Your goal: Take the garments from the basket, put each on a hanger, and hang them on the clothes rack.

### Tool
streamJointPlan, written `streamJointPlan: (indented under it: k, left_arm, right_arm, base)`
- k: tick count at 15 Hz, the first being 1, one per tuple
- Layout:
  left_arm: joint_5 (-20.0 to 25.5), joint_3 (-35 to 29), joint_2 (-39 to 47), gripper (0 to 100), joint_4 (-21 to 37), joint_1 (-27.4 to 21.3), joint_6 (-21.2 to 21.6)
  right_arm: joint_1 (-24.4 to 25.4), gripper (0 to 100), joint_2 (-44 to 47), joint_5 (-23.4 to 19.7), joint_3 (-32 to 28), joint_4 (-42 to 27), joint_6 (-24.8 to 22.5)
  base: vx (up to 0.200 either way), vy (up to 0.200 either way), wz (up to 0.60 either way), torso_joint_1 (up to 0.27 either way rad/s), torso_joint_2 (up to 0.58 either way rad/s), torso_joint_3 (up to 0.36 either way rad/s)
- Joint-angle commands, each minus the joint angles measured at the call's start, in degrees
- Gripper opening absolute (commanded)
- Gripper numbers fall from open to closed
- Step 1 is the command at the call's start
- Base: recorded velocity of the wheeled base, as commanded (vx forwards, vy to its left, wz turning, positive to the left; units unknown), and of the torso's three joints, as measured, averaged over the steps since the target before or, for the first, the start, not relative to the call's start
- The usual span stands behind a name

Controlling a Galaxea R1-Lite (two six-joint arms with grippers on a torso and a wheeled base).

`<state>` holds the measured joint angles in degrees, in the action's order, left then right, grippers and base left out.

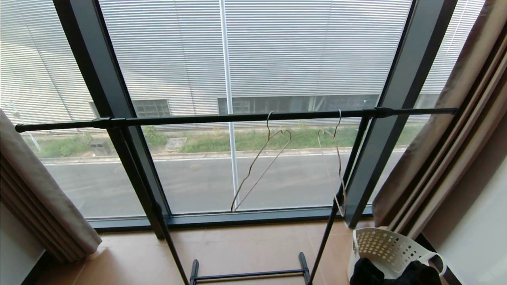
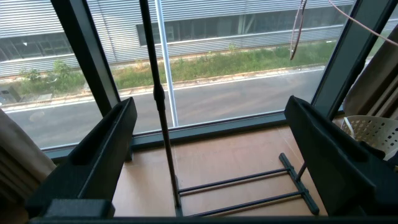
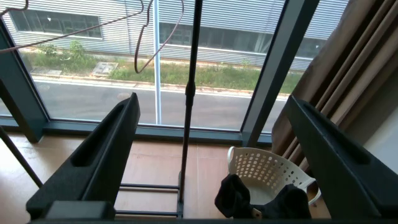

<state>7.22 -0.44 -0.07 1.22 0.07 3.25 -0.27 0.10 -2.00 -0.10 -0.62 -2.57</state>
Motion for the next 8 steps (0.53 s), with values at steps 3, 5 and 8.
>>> streamJointPlan:
  k: [3,5,8]
  left_arm:
    - [-0.01,0.0,0.07,100,0.01,0.01,0.0]
    - [-0.01,0.0,0.07,100,0.01,0.01,0.0]
    - [-0.01,0.0,0.07,100,0.01,0.01,0.0]
  right_arm:
    - [0.0,100,0.08,-0.02,0.01,0.01,0.02]
    - [0.0,100,0.08,-0.02,0.01,0.01,0.02]
    - [0.0,100,0.08,-0.37,-0.08,0.01,-0.15]
  base:
    - [0.0,0.0,0.0,0.0,0.0,0.0]
    - [0.0,0.0,0.0,0.0,0.0,0.0]
    - [0.0,0.0,0.0,0.0,0.0,0.0]
